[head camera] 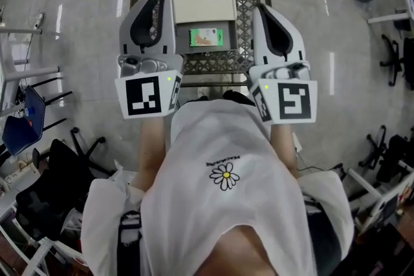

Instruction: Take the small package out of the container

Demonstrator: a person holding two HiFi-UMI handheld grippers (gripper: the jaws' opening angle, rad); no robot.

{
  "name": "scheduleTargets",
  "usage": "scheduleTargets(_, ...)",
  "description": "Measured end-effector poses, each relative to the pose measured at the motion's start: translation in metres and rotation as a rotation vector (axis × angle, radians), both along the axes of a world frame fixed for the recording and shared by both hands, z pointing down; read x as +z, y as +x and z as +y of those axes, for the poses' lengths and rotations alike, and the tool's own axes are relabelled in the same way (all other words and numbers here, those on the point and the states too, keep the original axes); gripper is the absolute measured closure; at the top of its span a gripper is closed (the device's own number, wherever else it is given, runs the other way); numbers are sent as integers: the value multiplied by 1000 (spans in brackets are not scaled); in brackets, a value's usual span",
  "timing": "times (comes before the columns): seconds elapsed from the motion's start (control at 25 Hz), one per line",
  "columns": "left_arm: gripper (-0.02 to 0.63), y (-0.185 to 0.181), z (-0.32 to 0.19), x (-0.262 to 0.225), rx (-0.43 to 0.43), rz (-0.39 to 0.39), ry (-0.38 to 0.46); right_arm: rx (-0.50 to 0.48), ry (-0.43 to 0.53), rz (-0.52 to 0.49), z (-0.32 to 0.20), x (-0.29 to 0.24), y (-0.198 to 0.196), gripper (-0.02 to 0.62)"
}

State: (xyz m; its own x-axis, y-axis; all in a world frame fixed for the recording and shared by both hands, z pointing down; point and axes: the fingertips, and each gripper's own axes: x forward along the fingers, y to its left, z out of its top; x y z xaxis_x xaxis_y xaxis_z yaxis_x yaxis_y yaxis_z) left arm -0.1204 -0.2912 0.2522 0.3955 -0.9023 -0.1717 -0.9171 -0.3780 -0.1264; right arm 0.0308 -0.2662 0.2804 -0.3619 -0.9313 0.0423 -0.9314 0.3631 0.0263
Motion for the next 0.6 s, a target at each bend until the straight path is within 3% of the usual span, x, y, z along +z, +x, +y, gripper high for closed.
scheduleTargets(0.12,483,17,-7,5,105,-61,-27,8,-11,1,-3,4,7,565)
scheduleTargets(0.28,426,44,-14,28,268,-236,-78,24,-26,3,-5,11,14,565)
scheduleTargets(0.6,301,87,-7,112,576,-503,-203,61,-78,28,-7,33,24,565)
